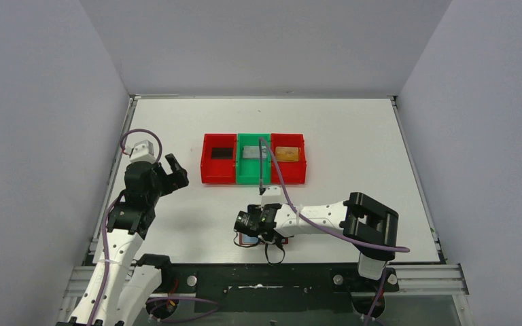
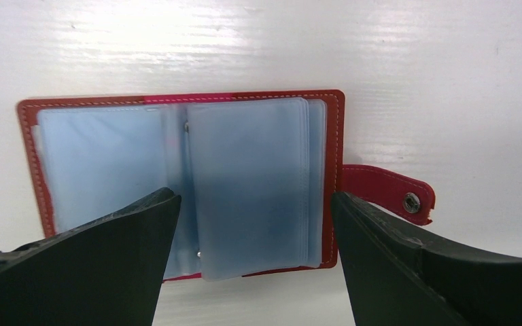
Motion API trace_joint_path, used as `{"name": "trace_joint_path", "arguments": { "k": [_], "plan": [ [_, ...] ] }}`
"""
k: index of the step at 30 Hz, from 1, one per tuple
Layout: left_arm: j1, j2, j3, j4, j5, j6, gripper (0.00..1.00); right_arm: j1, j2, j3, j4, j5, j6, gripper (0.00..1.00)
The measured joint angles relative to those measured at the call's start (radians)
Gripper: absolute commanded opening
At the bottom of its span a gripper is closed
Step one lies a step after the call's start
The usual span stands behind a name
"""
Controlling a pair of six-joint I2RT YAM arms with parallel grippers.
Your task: Take the credit cards out of the card holder
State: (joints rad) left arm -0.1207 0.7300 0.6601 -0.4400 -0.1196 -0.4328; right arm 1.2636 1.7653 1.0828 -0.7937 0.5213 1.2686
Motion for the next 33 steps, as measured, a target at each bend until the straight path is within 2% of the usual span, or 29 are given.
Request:
{"name": "trace_joint_path", "arguments": {
  "k": [8,10,12,21,26,33],
  "plan": [
    [0.000,0.001,0.000,0.000,0.001,0.000,0.96,-0.016,-0.024,-0.056,0.104,-0.027,-0.004,0.49],
    [0.000,0.002,0.000,0.000,0.001,0.000,0.96,-0.017,-0.024,-0.056,0.106,-0.028,-0.010,0.47],
    [0.000,0.002,0.000,0.000,0.001,0.000,0.96,-0.016,-0.024,-0.056,0.113,-0.028,-0.019,0.50],
    [0.000,0.005,0.000,0.000,0.002,0.000,0.96,-0.014,-0.027,-0.032,0.064,-0.017,-0.043,0.77],
    [0.000,0.005,0.000,0.000,0.001,0.000,0.96,-0.012,-0.065,0.032,0.015,0.025,-0.060,0.82],
    [0.000,0.003,0.000,0.000,-0.017,-0.001,0.96,-0.008,-0.228,0.052,-0.007,0.122,-0.088,0.85]
  ]
}}
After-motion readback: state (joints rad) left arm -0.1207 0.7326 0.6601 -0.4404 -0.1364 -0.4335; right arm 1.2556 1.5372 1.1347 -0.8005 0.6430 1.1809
